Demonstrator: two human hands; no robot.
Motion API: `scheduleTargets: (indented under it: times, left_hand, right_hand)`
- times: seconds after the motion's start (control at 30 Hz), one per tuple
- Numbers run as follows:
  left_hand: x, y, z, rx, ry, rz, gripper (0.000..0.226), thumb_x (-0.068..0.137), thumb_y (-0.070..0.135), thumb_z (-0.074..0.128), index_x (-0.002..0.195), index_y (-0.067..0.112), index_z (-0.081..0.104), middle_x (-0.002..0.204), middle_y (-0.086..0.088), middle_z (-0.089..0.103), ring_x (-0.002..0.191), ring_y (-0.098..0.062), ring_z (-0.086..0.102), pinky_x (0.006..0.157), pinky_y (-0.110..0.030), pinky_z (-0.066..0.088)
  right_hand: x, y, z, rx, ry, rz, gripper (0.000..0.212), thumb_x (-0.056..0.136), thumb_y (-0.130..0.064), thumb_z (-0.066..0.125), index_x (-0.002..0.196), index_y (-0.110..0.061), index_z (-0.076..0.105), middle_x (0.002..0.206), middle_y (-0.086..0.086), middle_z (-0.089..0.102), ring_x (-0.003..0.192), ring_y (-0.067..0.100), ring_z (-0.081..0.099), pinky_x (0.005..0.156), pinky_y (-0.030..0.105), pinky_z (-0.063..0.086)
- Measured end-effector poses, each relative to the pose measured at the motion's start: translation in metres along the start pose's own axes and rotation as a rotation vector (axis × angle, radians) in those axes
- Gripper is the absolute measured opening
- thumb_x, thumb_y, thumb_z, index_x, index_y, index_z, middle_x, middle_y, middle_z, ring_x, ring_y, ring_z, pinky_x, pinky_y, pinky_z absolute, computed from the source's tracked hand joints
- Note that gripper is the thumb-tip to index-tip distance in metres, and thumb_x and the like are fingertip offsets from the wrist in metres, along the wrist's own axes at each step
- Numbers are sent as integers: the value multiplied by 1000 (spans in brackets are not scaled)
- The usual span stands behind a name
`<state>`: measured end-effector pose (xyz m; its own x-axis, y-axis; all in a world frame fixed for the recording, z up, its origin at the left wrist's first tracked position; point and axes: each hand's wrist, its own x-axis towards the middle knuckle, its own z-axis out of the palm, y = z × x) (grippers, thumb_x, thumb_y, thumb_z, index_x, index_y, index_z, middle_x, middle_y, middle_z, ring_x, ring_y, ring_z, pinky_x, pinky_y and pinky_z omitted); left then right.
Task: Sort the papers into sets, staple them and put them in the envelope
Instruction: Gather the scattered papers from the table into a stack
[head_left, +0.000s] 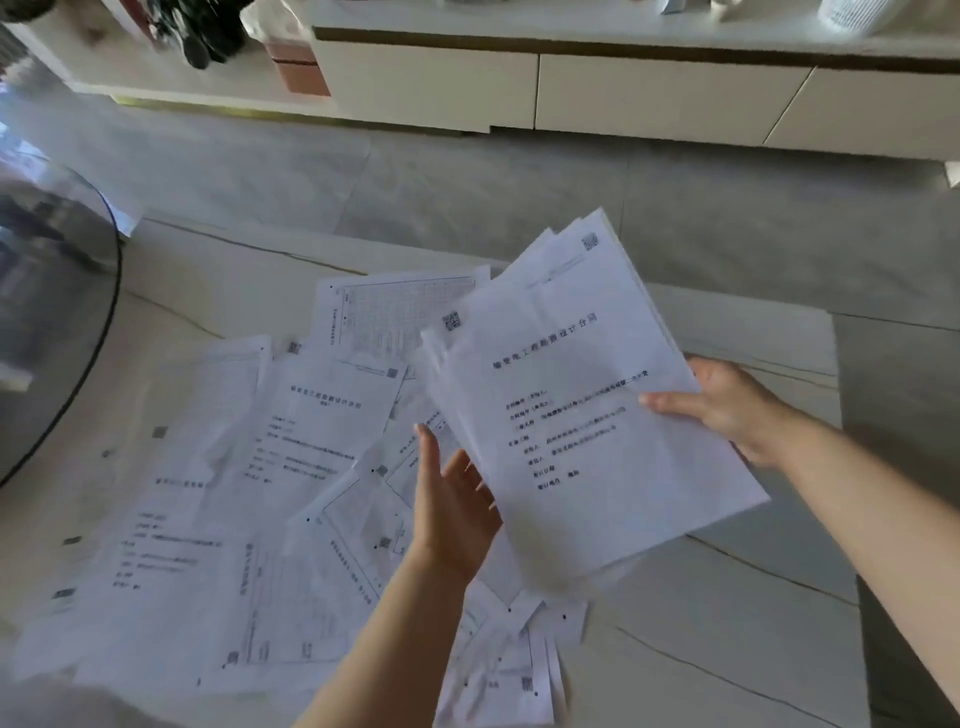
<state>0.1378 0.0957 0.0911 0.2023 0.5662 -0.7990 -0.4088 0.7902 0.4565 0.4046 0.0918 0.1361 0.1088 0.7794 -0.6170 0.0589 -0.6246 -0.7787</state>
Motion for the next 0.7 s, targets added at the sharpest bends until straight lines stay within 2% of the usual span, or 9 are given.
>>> scheduleTargets:
  times: [0.1, 0.13, 0.2, 0.27, 0.33, 0.43, 0.5, 0.6, 0.7]
  left_hand:
    - [6, 10, -21, 247, 180, 47, 28, 91, 28, 62, 105, 3, 61, 104, -14, 70, 92, -29, 67, 82, -41, 54]
    - [10, 10, -31, 328, 288, 51, 17, 90, 16, 63, 98, 1, 59, 101, -16, 69, 89, -30, 66, 82, -40, 54]
    - [16, 6, -52, 402, 431, 46, 8, 90, 8, 61, 89, 3, 55, 99, -18, 66, 89, -32, 64, 83, -42, 53]
    - [23, -1, -72, 423, 497, 17, 7, 89, 8, 60, 88, 4, 54, 102, -20, 65, 90, -33, 63, 85, -44, 53]
    - [30, -7, -87, 395, 524, -42, 6, 91, 5, 56, 85, 4, 53, 98, -19, 63, 84, -30, 60, 78, -42, 51]
    - [39, -15, -101, 327, 555, -113, 9, 92, -1, 50, 86, 5, 53, 87, -12, 59, 76, -25, 56, 74, -39, 50]
    - [43, -19, -105, 326, 585, -114, 6, 91, 0, 52, 90, 5, 55, 89, -12, 61, 84, -28, 59, 81, -43, 52]
    - [45, -18, -108, 288, 613, -121, 12, 89, 3, 59, 100, 4, 55, 98, -15, 63, 87, -32, 61, 72, -39, 52]
    - [42, -13, -108, 247, 578, -141, 26, 86, 11, 68, 104, 3, 51, 102, -17, 62, 84, -32, 61, 67, -37, 50]
  right_hand:
    - [21, 4, 45, -129, -7, 3, 18, 85, -1, 67, 100, -11, 62, 93, 4, 70, 73, 14, 66, 60, 18, 55]
    - [29, 10, 61, -182, -1, -1, 19, 85, -2, 67, 99, -13, 61, 93, 3, 68, 73, 12, 65, 60, 17, 53]
    - [47, 29, 92, -295, 13, 11, 17, 85, -8, 68, 98, -16, 61, 95, 3, 69, 80, 18, 66, 71, 26, 54]
    - [63, 52, 117, -442, 35, 54, 18, 84, -14, 69, 101, -12, 63, 99, 6, 68, 89, 25, 64, 77, 30, 50]
    - [73, 72, 136, -562, 59, 78, 22, 83, -17, 70, 102, -7, 64, 106, 10, 64, 94, 27, 60, 76, 30, 45]
    - [78, 95, 154, -675, 113, 65, 16, 81, -20, 71, 78, -12, 57, 116, 13, 54, 101, 28, 49, 73, 27, 37]
    - [77, 103, 161, -760, 156, 67, 30, 82, -22, 69, 69, -19, 41, 119, 10, 50, 108, 29, 42, 77, 29, 36]
    - [77, 105, 164, -852, 181, 61, 20, 83, -22, 66, 88, -17, 47, 119, 8, 47, 109, 29, 39, 80, 32, 38]
    - [78, 103, 163, -813, 211, 82, 36, 80, -22, 67, 112, -16, 52, 121, 7, 45, 103, 30, 50, 82, 34, 46]
